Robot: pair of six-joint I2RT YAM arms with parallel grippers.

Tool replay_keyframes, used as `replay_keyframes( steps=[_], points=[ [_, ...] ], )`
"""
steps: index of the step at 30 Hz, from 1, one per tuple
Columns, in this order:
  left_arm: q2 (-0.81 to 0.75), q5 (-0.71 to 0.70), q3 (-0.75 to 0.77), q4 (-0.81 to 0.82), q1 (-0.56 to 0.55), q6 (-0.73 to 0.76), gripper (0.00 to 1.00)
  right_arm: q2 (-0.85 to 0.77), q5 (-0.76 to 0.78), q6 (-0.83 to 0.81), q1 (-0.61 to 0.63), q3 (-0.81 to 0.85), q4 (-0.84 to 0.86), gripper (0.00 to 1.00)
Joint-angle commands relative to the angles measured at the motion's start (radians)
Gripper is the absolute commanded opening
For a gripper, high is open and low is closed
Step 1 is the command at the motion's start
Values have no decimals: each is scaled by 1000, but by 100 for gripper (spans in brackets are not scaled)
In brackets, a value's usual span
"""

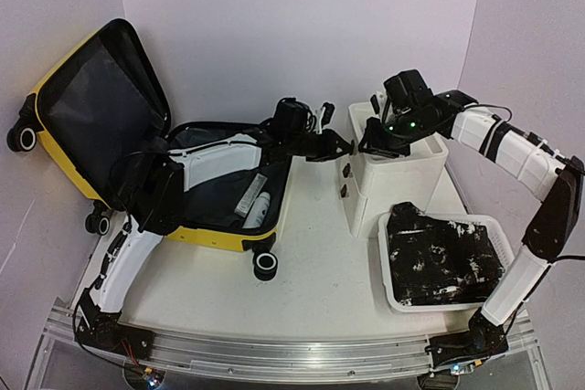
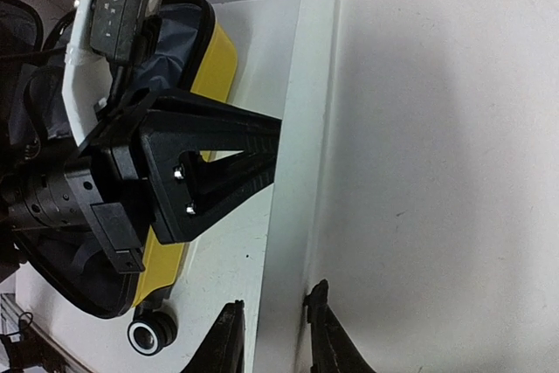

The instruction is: Open, take out, and arrange the luggage

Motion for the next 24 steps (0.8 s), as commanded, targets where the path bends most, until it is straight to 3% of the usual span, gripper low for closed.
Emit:
replay_keyframes(
  steps=[1, 4, 9, 14, 19, 24],
  points=[
    [-17, 68, 53, 52, -22, 9, 18, 24, 43, -43, 14, 40, -37, 23],
    [-91, 24, -53, 47, -21, 84, 26, 41, 110, -74, 14, 51, -65, 22],
    [-264, -155, -316, 30, -14, 306, 52, 66, 166, -111, 14, 69, -107, 15],
    [-299, -68, -415, 34, 17, 431, 66, 55, 130, -153, 8, 74, -122, 0],
    [-235, 7, -391, 74, 15, 659, 70, 55, -243, -191, -118, 87, -141, 0],
    [-136, 81, -384, 293, 14, 789, 69, 75, -359, -257, -141, 97, -172, 0]
  ],
)
